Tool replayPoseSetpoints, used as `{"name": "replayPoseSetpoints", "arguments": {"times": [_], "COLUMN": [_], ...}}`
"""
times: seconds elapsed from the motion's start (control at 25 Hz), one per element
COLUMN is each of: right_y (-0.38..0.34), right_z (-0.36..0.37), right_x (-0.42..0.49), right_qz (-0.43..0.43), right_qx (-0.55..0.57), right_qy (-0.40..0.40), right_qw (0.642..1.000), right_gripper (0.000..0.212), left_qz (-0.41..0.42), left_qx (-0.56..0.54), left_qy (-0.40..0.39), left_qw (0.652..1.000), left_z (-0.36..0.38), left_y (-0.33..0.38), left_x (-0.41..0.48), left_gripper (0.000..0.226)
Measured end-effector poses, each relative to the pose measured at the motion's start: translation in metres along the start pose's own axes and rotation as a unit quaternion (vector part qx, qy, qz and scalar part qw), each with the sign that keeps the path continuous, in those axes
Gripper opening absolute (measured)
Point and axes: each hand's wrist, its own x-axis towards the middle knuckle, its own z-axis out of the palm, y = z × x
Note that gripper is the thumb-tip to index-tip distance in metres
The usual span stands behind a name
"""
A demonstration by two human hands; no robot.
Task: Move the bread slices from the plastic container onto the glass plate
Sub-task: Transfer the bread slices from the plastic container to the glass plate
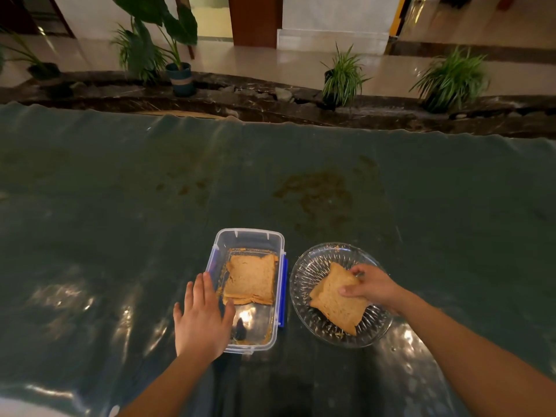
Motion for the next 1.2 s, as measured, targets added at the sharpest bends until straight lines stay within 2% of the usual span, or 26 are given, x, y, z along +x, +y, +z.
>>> {"name": "replayPoseSetpoints", "arguments": {"times": [0.12, 0.24, 0.32, 0.48, 0.56, 0.68, 0.76, 0.92, 1.08, 1.2], "right_y": [0.005, 0.0, -0.007, -0.045, -0.076, -0.119, -0.138, -0.161, -0.163, -0.156], "right_z": [0.004, 0.007, 0.009, 0.031, 0.053, 0.091, 0.116, 0.151, 0.167, 0.174], "right_x": [0.01, 0.014, 0.014, 0.008, 0.005, 0.003, 0.007, 0.026, 0.047, 0.057], "right_qz": [-0.048, -0.082, -0.103, -0.196, -0.27, -0.366, -0.393, -0.328, -0.231, -0.208], "right_qx": [-0.156, -0.314, -0.374, -0.304, -0.282, -0.298, -0.36, -0.512, -0.566, -0.576], "right_qy": [-0.001, 0.033, 0.057, 0.123, 0.138, 0.108, 0.064, -0.012, -0.043, -0.04], "right_qw": [0.987, 0.945, 0.92, 0.924, 0.91, 0.875, 0.843, 0.794, 0.79, 0.79], "right_gripper": [0.052, 0.044, 0.045, 0.033, 0.028, 0.025, 0.03, 0.044, 0.067, 0.08], "left_qz": [0.0, 0.001, 0.002, 0.0, 0.002, 0.001, 0.001, 0.002, 0.0, 0.0], "left_qx": [-0.001, 0.003, 0.009, 0.002, 0.002, 0.002, 0.004, 0.011, 0.009, 0.003], "left_qy": [0.002, 0.003, 0.001, 0.008, 0.008, 0.005, 0.006, 0.005, 0.002, 0.002], "left_qw": [1.0, 1.0, 1.0, 1.0, 1.0, 1.0, 1.0, 1.0, 1.0, 1.0], "left_z": [0.0, 0.0, 0.001, 0.0, 0.0, -0.001, -0.001, -0.001, 0.0, 0.0], "left_y": [0.0, 0.0, 0.0, 0.0, -0.001, 0.0, 0.0, 0.0, -0.001, -0.002], "left_x": [0.0, 0.0, 0.0, 0.0, -0.001, 0.0, 0.0, -0.001, 0.0, 0.0], "left_gripper": [0.078, 0.078, 0.079, 0.078, 0.078, 0.079, 0.08, 0.08, 0.081, 0.081]}}
